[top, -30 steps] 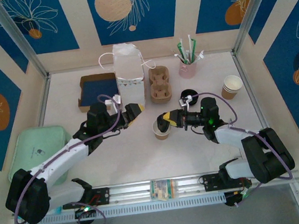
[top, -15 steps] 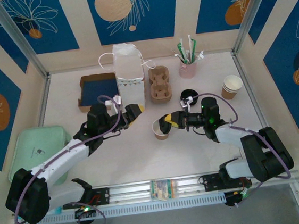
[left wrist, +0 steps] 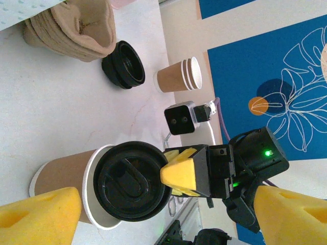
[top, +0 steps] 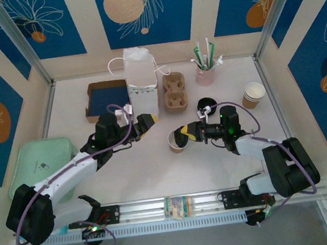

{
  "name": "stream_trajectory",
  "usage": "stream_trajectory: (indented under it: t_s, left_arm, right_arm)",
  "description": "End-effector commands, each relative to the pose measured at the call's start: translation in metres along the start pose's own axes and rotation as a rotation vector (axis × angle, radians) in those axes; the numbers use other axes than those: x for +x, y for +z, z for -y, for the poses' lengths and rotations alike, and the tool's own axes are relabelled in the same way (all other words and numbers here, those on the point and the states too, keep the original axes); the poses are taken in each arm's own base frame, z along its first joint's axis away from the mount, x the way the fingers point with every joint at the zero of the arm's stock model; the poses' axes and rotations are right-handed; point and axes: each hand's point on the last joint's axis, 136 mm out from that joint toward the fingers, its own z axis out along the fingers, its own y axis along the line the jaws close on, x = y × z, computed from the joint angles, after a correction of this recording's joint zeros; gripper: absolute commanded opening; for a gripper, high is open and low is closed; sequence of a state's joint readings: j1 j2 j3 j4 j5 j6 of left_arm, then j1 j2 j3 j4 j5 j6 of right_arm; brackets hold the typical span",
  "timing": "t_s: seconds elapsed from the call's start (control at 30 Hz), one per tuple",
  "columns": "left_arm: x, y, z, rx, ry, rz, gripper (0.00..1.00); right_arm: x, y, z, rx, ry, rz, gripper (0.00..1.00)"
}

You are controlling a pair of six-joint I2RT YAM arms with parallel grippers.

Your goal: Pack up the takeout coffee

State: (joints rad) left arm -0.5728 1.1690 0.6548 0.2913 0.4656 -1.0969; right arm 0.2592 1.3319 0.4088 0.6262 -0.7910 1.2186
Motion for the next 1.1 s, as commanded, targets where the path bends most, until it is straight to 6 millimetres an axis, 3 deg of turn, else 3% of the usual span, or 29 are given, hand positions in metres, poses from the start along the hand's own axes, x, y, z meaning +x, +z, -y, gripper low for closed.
stream_trajectory:
  t_s: [0.0,0.63,1.07]
  left_arm:
    - [0.001,0.000,-0.001,-0.006,0.019,0.005,0.88]
    - [0.003,-0.001,-0.008,-0.032,0.020,0.003,0.88]
    - [0.005,-0.004,-0.011,-0.036,0.016,0.006,0.88]
  right_arm:
    - [0.000,0.000,0.002,0.015,0.011,-0.020,0.16]
    - [-0.004,-0.009,-0.048,-0.087,-0.051,-0.001,0.07]
    - [0.001,0.015,-0.042,-0.139,-0.045,-0.056,0.06]
